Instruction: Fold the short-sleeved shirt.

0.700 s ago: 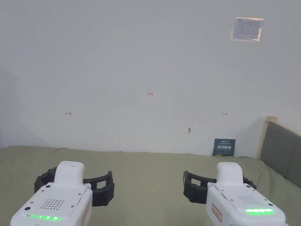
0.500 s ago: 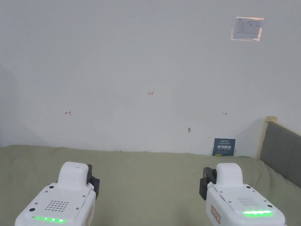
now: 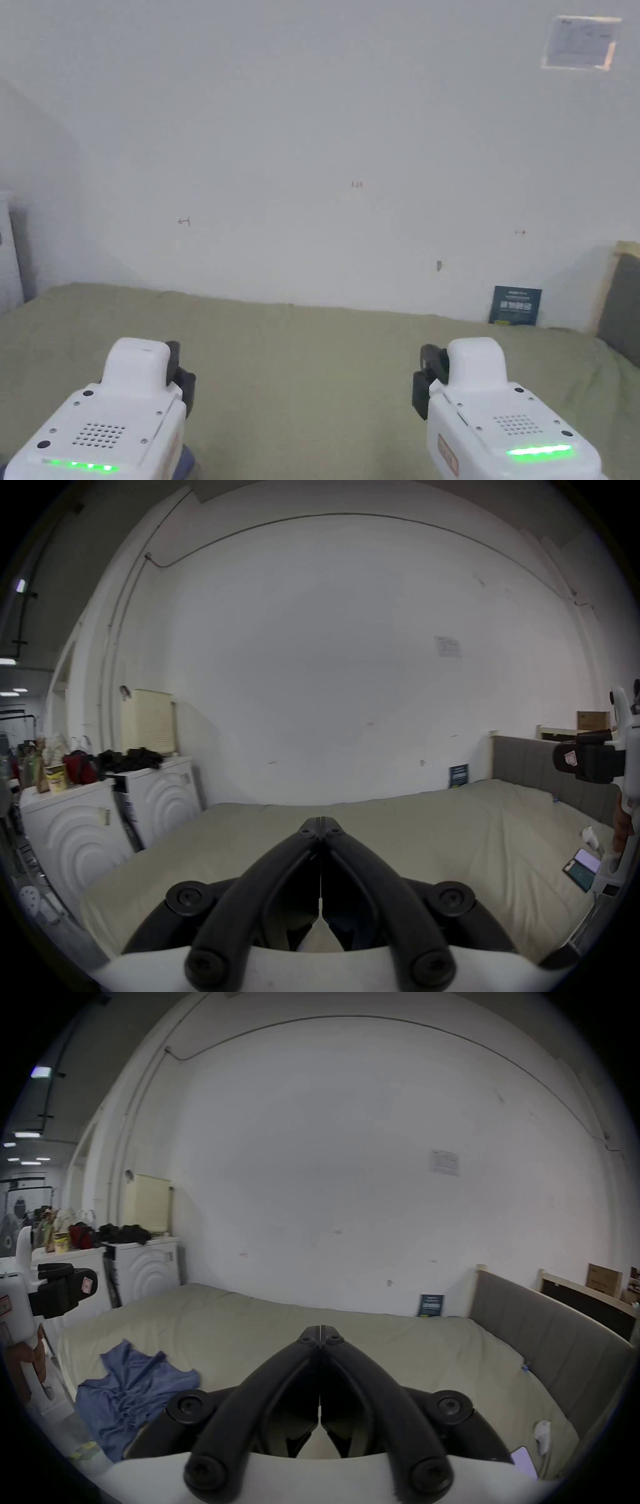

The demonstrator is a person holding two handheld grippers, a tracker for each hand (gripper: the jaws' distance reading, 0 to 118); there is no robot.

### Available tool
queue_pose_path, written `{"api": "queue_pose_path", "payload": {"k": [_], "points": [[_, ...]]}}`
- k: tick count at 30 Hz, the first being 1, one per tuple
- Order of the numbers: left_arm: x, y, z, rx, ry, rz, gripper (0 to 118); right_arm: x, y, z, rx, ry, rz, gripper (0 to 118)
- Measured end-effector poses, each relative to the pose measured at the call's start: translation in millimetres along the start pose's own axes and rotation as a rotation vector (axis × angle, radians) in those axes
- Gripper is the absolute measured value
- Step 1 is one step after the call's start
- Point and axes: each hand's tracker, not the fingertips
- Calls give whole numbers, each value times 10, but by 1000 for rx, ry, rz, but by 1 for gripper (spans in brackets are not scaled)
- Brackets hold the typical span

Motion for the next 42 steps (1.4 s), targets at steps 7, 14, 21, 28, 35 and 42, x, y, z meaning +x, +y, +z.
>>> {"api": "queue_pose_path", "payload": {"k": [7,14,21,28,35,42], "points": [[-885,-198,335,-90,177,-54,0,-1030,-184,-247,-30,240,-21,0],[-1469,-595,-389,-712,38,66,0,-1485,-369,-302,-73,344,-11,0],[-1668,-1745,-1395,-1056,-44,322,0,-1561,-641,-595,-129,360,26,0],[-1487,-2321,-1802,-1007,-66,352,118,-1530,-892,-990,-211,372,16,0],[-1181,-2629,-2255,-1063,-54,178,118,-1468,-1106,-1191,-272,344,2,0],[-1138,-2656,-2302,-1081,-16,114,29,-1357,-1190,-1161,-303,317,1,0]]}}
